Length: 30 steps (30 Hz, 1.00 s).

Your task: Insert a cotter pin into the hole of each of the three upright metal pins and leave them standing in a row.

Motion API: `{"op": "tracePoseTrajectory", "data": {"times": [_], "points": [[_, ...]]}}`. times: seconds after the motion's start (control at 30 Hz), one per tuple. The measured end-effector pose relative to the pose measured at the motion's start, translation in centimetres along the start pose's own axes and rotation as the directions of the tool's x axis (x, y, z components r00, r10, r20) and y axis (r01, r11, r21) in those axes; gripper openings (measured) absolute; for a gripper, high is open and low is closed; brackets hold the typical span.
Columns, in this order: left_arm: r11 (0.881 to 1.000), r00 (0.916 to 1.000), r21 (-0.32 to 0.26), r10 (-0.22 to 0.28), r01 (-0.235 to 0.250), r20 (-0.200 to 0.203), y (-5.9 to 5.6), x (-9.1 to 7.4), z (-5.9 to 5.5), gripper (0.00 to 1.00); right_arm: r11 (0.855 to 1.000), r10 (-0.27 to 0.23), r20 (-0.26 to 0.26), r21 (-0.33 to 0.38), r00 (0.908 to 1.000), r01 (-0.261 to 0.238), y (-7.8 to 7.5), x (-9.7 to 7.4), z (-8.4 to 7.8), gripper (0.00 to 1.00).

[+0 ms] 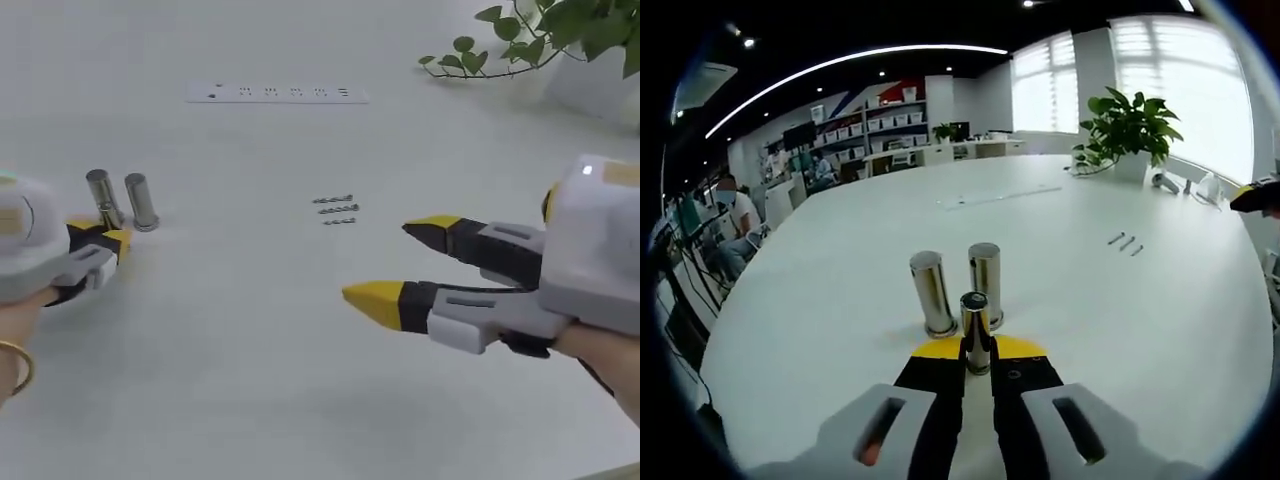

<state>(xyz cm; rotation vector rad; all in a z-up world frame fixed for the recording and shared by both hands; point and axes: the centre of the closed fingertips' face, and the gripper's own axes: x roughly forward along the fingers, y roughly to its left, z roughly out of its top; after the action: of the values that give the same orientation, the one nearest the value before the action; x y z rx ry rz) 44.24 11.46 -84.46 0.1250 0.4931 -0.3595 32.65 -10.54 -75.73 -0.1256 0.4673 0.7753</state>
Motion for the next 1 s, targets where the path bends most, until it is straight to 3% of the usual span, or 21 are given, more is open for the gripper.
{"op": "tracePoseTrajectory", "data": {"times": [0.37, 1.0], "points": [[0.996, 0.9976, -0.05, 0.069, -0.069, -0.003, -0.4, -0.4, -0.1, 0.07, 1.0, 0.0, -0.003, 0.004, 1.0, 0.0, 0.0, 0.0, -0.2, 0.6], [0.991, 0.9938, -0.079, 0.111, -0.111, -0.006, -3.1, -0.6, -0.3, 0.07, 1.0, 0.027, 0.02, -0.01, 0.9994, -0.027, 0.9, -0.6, 0.0, 0.64]]}}
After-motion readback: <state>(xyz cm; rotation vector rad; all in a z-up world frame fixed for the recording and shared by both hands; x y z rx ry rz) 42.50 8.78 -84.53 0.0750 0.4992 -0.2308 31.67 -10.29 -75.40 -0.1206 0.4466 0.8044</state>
